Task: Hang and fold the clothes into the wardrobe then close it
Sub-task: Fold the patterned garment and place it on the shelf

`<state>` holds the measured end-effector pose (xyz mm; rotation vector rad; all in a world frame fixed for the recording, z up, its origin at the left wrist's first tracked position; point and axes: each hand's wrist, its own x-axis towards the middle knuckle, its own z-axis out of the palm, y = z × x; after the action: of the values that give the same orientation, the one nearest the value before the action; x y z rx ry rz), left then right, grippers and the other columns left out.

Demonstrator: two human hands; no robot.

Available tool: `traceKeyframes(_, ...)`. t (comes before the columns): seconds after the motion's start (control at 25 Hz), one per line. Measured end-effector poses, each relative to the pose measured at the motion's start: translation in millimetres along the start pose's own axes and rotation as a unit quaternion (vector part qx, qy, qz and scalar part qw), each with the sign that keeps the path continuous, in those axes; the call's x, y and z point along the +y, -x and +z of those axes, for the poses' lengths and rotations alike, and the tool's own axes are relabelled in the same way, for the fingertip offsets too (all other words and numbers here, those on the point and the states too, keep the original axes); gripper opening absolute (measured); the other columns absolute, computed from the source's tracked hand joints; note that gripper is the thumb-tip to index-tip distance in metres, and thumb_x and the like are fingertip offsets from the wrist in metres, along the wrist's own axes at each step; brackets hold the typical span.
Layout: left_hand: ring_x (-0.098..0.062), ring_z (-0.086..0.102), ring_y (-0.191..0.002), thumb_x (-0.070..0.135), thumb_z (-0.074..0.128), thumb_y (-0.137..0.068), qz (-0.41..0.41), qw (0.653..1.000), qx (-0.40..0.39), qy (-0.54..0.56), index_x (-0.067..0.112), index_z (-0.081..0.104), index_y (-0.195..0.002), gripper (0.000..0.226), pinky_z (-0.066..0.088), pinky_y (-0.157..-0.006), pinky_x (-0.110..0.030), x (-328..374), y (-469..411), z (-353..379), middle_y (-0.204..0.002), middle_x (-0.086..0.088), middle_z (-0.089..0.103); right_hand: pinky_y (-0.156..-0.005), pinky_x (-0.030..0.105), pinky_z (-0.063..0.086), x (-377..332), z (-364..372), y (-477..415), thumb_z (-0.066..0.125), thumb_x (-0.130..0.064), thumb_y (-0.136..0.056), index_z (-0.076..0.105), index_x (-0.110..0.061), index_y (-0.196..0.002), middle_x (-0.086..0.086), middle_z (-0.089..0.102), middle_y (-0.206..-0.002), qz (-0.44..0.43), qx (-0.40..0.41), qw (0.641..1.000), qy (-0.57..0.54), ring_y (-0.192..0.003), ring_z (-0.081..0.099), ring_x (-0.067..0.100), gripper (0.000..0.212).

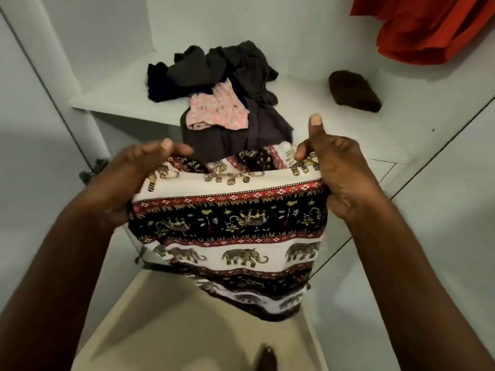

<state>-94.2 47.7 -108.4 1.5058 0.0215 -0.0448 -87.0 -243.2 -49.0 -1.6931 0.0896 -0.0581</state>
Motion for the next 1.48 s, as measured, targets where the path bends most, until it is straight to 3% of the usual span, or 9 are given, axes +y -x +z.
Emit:
traceKeyframes(0.16,-0.029,0.073,-0.102,0.004,0.066,-0.091,0.067,0.97,-0.142,0.185,0.028,0.049,-0.15,0.066,0.06,-0.088,-0.051,2.7,53.8,-66.1,-0.117,-0.014,0.069,-0.071,0.031,0.059,11.4,37.6,9.7,0.068,-0.021,-0.094,0.07,-0.01,-0.095,0.005,0.063,-0.075,0.106,-0.22,0.965,-0.099,-0.068,0.064,0.016,0.011)
traceKeyframes(0.24,-0.027,0.074,-0.099,-0.019,0.056,-0.081,0.052,0.986,-0.113,0.114,0.036,0.044,-0.154,0.092,0.062,-0.086,-0.047,-1.9,69.0,-81.2,-0.114,-0.014,0.071,-0.074,0.031,0.061,21.7,50.3,7.5,0.062,0.009,-0.083,0.062,-0.006,-0.119,0.01,0.063,-0.086,0.134,-0.286,0.937,-0.151,-0.077,0.067,0.017,0.04)
traceKeyframes(0.36,-0.028,0.073,-0.1,-0.015,0.06,-0.075,-0.022,1.0,-0.009,-0.001,0.033,0.056,-0.144,0.084,0.065,-0.08,-0.04,-13.9,80.6,-101.0,-0.129,-0.019,0.065,-0.076,0.032,0.063,42.7,64.6,3.2,0.058,0.021,-0.074,0.058,-0.01,-0.118,0.019,0.066,-0.098,0.132,-0.374,0.905,-0.156,-0.088,0.068,0.024,0.053)
traceKeyframes(0.44,-0.031,0.072,-0.106,-0.006,0.068,-0.079,-0.076,0.994,0.032,-0.077,0.027,0.064,-0.134,0.063,0.065,-0.074,-0.035,-23.0,90.1,-115.1,-0.141,-0.017,0.06,-0.075,0.029,0.062,64.3,70.7,-4.9,0.062,0.02,-0.082,0.065,-0.008,-0.106,0.019,0.069,-0.101,0.113,-0.371,0.921,-0.049,-0.089,0.069,0.022,0.037)
traceKeyframes(0.68,-0.036,0.073,-0.099,0.014,0.056,-0.105,-0.164,0.947,0.139,-0.238,0.024,0.069,-0.125,0.026,0.063,-0.075,-0.045,-79.7,102.8,-97.0,-0.114,-0.014,0.071,-0.069,0.03,0.056,141.7,75.4,-13.8,0.068,-0.003,-0.094,0.074,-0.014,-0.084,0.007,0.072,-0.086,0.135,-0.274,0.936,0.178,-0.082,0.066,0.021,0.016)
traceKeyframes(0.84,-0.04,0.069,-0.113,0.026,0.066,-0.098,-0.243,0.955,0.167,0.024,0.015,0.069,-0.125,0.03,0.059,-0.088,-0.048,-118.6,114.4,-90.2,-0.128,-0.02,0.069,-0.087,0.041,0.056,170.4,74.3,-4.1,0.06,-0.015,-0.1,0.072,-0.014,-0.099,0.013,0.07,-0.103,0.275,-0.236,0.932,0.008,-0.088,0.066,0.024,0.011)
traceKeyframes(1.04,-0.045,0.065,-0.12,-0.008,0.068,-0.083,-0.221,0.955,0.108,0.169,0.022,0.054,-0.143,0.068,0.063,-0.081,-0.048,-132.0,126.9,-96.8,-0.127,-0.027,0.068,-0.092,0.035,0.06,177.6,48.5,-0.6,0.066,0.011,-0.085,0.068,-0.011,-0.128,0.014,0.072,-0.123,0.28,-0.421,0.86,-0.064,-0.113,0.069,0.026,0.048)
traceKeyframes(1.24,-0.041,0.069,-0.109,-0.01,0.054,-0.098,-0.261,0.956,0.133,-0.018,0.008,0.064,-0.129,0.037,0.065,-0.077,-0.049,-118.5,121.8,-87.3,-0.126,-0.024,0.063,-0.082,0.029,0.058,189.7,54.7,1.0,0.065,0.007,-0.091,0.078,-0.014,-0.098,0.006,0.073,-0.102,0.173,-0.383,0.865,0.273,-0.097,0.067,0.021,0.026)
traceKeyframes(1.48,-0.034,0.072,-0.084,0.0,0.043,-0.103,-0.285,0.896,0.218,-0.261,0.015,0.07,-0.096,0.032,0.06,-0.071,-0.041,-129.4,119.0,-66.8,-0.107,-0.019,0.069,-0.075,0.028,0.052,226.1,67.8,14.1,0.062,-0.019,-0.1,0.073,-0.015,-0.094,0.014,0.072,-0.108,0.174,-0.208,0.949,0.163,-0.092,0.064,0.022,0.013)
